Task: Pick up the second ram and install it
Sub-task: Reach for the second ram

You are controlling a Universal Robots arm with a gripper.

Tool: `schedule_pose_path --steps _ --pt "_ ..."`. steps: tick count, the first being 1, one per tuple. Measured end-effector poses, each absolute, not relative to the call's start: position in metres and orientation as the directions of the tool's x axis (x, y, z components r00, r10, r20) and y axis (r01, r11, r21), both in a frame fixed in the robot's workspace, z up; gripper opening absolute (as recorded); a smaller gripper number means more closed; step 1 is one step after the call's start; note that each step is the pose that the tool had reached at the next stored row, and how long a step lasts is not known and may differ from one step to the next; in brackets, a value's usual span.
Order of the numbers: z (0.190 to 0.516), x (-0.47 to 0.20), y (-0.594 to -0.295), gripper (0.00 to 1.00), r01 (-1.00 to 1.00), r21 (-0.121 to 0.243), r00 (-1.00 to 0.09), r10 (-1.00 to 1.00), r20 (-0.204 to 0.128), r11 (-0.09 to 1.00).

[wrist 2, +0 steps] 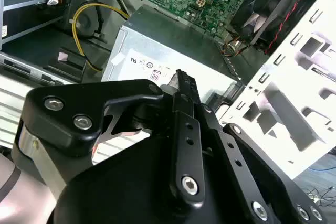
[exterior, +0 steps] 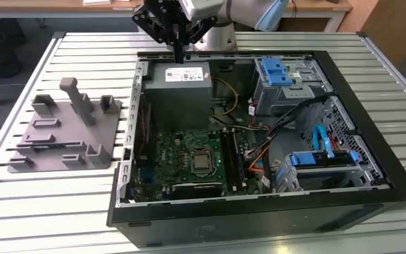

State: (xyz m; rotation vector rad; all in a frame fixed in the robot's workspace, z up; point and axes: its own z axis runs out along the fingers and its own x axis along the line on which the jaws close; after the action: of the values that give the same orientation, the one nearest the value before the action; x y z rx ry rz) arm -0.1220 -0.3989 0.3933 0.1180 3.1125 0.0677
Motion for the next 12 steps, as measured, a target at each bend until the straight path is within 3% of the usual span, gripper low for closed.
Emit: schedule_pose_path --steps 12 --pt "0.393 -0.147 -0.399 0.10 0.075 0.044 -0.997 0.076 -0.026 0.996"
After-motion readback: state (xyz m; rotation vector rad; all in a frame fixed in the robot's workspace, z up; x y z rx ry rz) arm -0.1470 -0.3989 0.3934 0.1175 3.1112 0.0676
